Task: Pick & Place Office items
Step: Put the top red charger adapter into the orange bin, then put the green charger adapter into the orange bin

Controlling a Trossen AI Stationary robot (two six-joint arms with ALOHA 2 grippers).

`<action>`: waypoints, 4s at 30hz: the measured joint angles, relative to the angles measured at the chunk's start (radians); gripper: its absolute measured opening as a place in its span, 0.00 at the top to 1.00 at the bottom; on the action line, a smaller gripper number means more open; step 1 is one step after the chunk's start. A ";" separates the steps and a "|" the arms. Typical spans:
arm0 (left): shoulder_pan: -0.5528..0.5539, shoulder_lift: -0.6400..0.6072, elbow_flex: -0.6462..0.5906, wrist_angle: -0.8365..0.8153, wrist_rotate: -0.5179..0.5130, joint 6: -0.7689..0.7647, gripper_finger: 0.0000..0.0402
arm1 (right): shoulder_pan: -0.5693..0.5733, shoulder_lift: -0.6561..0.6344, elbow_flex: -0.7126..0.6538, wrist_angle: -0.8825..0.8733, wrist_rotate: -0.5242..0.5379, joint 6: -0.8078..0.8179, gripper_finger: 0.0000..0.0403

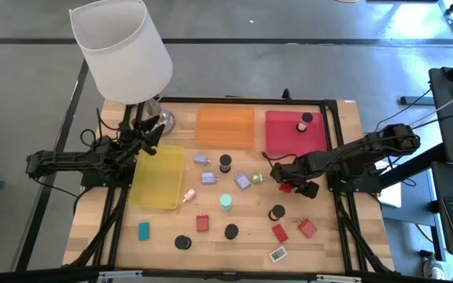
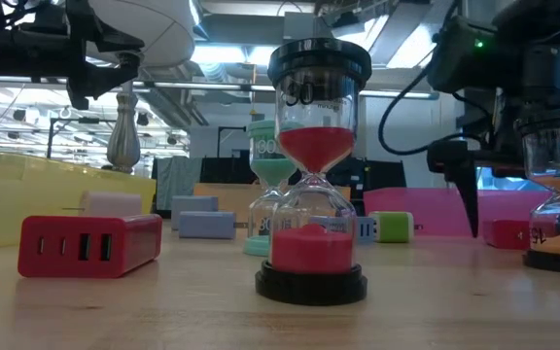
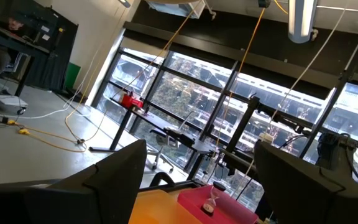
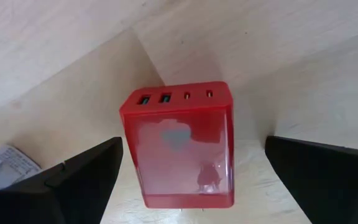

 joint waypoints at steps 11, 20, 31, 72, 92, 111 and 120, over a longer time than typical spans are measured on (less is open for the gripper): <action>0.000 0.000 0.000 0.000 0.000 0.000 0.27 | 0.000 0.001 -0.002 -0.005 0.007 0.007 0.07; 0.000 0.000 0.000 0.000 0.000 0.000 0.27 | 0.000 0.002 -0.005 -0.018 0.001 0.030 0.29; 0.000 0.000 0.000 0.000 0.000 0.000 0.27 | -0.003 0.006 0.041 -0.016 0.067 0.028 0.47; 0.000 0.000 0.000 0.000 0.000 0.000 0.27 | -0.490 0.555 0.990 -0.263 0.325 -1.184 0.43; 0.000 0.000 0.000 0.000 0.000 0.000 0.27 | -0.499 0.691 1.004 -0.135 0.332 -1.273 0.40; 0.000 0.000 0.000 0.000 0.000 0.000 0.27 | -0.449 0.688 1.005 -0.150 0.453 -1.283 0.19; 0.000 0.000 0.000 0.000 0.000 0.000 0.27 | -0.444 0.642 1.176 -0.465 0.331 -1.253 0.02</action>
